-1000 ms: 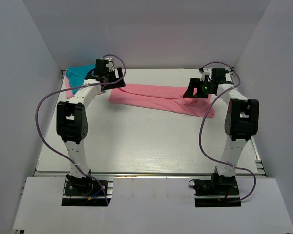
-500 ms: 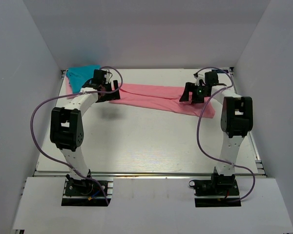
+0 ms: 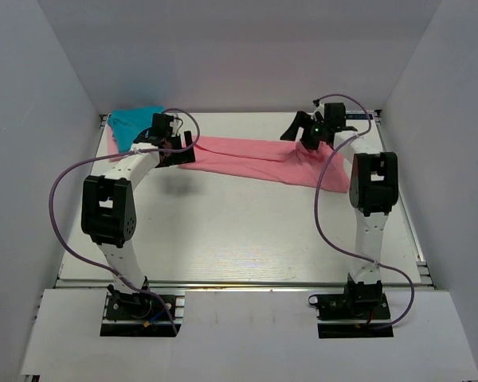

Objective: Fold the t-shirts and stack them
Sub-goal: Fold the other side of the tshirt into a rectangle

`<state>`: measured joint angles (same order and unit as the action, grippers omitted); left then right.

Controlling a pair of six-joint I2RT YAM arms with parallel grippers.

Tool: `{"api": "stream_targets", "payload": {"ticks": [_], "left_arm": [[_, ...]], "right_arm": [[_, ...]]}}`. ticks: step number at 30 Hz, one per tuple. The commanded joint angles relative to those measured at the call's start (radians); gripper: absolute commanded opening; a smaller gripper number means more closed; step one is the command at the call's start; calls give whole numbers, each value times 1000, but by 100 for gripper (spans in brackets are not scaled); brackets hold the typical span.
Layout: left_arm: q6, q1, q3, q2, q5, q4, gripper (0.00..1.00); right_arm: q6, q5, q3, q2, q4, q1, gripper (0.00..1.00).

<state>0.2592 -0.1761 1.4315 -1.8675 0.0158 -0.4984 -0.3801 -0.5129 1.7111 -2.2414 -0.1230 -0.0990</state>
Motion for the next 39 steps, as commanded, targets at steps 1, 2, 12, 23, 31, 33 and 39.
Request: {"api": "stream_targets", "payload": {"ticks": [1,2,12,23,31,33,39], "left_arm": [[-8,6,24,25,-20,-15,100],[-8,6,33,25,-20,-15,100],[-17,6,78,-15,-62,-25,100],[-17,6,96,-45,-116,-6,100],[-17,-3,84,-45,-151,35,100],[-17,-3,84,-45,-162,49,100],[-17,-3,191,-134,-232,61,100]], "right_arm": [[-149,56,204,-104,-13,4,90],[-172,65,255,-128,-30,2,90],[218,214,379,-130,-244,4,90],[508,309,288,0,-119,-2,90],[388,366,-79,290,-185,-4,90],[337,381,-198,353,-156,-4,90],[267,249,-216,278,-164,-10,90]]}}
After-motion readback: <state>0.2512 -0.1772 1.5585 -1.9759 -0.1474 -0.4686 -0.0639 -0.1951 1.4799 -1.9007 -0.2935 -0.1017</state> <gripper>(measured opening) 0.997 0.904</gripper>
